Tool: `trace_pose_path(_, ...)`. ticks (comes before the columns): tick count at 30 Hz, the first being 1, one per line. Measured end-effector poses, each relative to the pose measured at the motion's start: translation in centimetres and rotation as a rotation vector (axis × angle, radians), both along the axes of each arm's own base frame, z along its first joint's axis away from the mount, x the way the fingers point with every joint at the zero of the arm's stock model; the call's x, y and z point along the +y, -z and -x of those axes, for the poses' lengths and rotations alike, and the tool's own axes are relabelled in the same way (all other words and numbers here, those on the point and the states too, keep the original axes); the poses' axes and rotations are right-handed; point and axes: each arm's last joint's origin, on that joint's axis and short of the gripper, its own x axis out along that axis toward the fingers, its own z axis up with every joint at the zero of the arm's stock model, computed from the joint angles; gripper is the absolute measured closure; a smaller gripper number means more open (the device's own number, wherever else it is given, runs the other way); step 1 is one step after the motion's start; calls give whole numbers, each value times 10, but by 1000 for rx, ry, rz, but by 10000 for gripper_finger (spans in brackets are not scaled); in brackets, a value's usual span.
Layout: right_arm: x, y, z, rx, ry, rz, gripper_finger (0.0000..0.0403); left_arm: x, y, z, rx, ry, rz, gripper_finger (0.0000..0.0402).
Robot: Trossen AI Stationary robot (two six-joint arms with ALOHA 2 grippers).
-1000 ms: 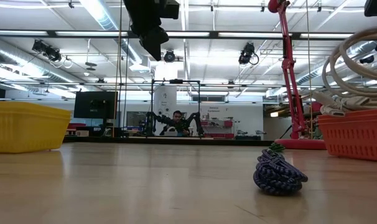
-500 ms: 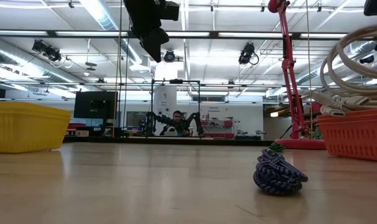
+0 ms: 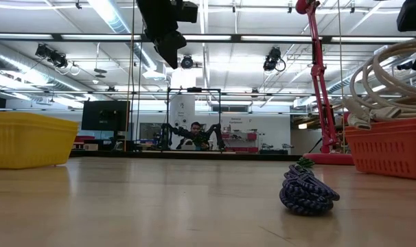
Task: Pick & Place USB Port
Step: Put the brown HDMI cable into the orange bin
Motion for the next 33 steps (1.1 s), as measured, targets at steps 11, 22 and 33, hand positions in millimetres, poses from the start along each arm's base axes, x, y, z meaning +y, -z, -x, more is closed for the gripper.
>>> trace_pose_path(11, 0, 1, 1, 23, 16, -11, 311, 2, 0, 0, 0, -3, -1, 225)
trace_pose_path(22, 0, 1, 1, 22, 12, -5, 315, 1, 0, 0, 0, 1, 8, 225)
trace_pose_path(33, -4, -1, -2, -5, 102, 111, 299, 1, 0, 0, 0, 3, 12, 225)
